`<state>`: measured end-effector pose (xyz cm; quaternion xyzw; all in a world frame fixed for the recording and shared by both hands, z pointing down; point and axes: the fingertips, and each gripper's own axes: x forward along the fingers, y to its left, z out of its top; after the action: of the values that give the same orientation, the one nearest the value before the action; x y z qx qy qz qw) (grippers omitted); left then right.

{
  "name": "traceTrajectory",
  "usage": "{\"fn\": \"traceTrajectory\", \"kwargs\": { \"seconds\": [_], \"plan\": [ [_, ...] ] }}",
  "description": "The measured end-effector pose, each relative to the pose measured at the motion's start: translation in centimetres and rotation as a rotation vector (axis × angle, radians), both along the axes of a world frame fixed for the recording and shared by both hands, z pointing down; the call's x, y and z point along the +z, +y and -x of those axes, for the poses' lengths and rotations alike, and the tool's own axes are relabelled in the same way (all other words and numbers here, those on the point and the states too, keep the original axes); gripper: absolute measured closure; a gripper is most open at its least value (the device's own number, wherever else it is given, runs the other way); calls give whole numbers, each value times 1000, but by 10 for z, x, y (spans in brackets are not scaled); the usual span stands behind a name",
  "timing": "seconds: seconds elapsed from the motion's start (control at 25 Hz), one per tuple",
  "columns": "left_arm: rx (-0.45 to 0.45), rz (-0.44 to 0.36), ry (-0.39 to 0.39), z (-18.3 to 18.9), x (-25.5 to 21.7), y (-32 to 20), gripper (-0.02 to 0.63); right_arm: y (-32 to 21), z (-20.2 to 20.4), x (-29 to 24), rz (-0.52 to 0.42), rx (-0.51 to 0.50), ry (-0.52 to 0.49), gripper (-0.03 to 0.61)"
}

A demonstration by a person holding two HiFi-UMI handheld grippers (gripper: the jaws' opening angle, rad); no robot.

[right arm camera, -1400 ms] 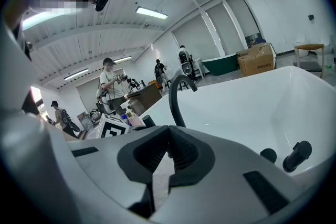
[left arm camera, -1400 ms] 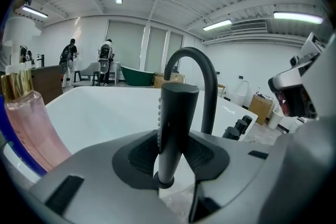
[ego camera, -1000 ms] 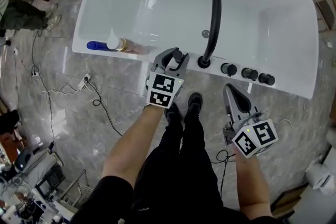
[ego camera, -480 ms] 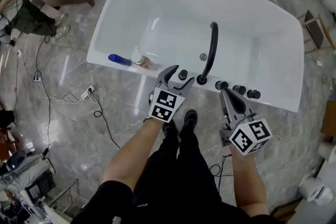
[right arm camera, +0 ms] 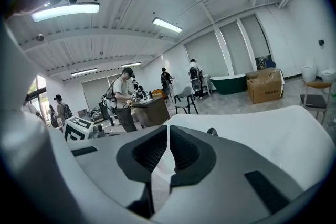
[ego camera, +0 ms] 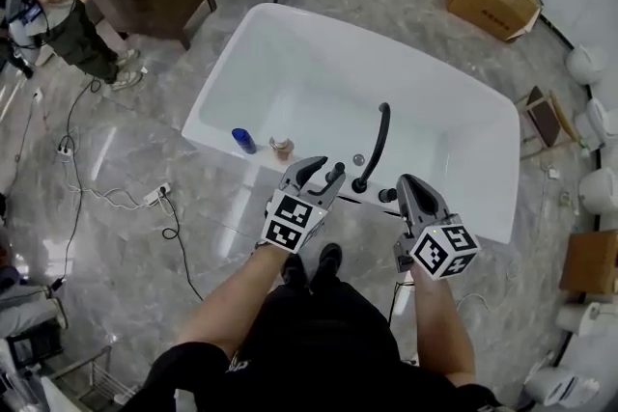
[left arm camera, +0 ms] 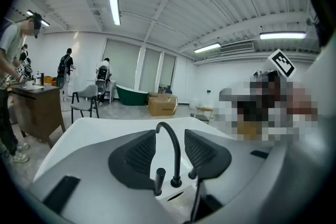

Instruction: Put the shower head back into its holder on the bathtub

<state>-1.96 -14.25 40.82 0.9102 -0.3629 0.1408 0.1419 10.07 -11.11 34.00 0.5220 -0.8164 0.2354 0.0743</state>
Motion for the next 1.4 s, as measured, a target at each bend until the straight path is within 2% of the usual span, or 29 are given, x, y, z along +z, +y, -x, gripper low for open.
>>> {"fn": "traceTrajectory", "kwargs": {
  "seconds": [0.28,0.44,0.56,0.72,0.96,1.08,1.24,1.4],
  "plan": [
    [-33,-94,15,32,-73,11,469,20,19,-47,-100,-18,33,550],
    [-83,-139,11,38,-107,22,479,24,6,-67,-132,-44,29,565],
    [-155,-151,11,41,-127,25,513,24,-12,-94,-194,-64,26,565],
    [-230,-162,13,22,-154,31,542,32,-53,-128,-261,-85,19,566],
    [-317,-254,23,-29,-205,52,566,49,-118,-157,-351,-155,42,566],
    [-341,-279,30,-41,-226,62,574,53,-140,-167,-376,-175,34,566],
    [-327,-318,46,-54,-249,70,585,65,-165,-187,-443,-156,8,566],
    [-285,-346,16,-60,-255,62,589,69,-169,-189,-475,-146,59,566]
  ]
}}
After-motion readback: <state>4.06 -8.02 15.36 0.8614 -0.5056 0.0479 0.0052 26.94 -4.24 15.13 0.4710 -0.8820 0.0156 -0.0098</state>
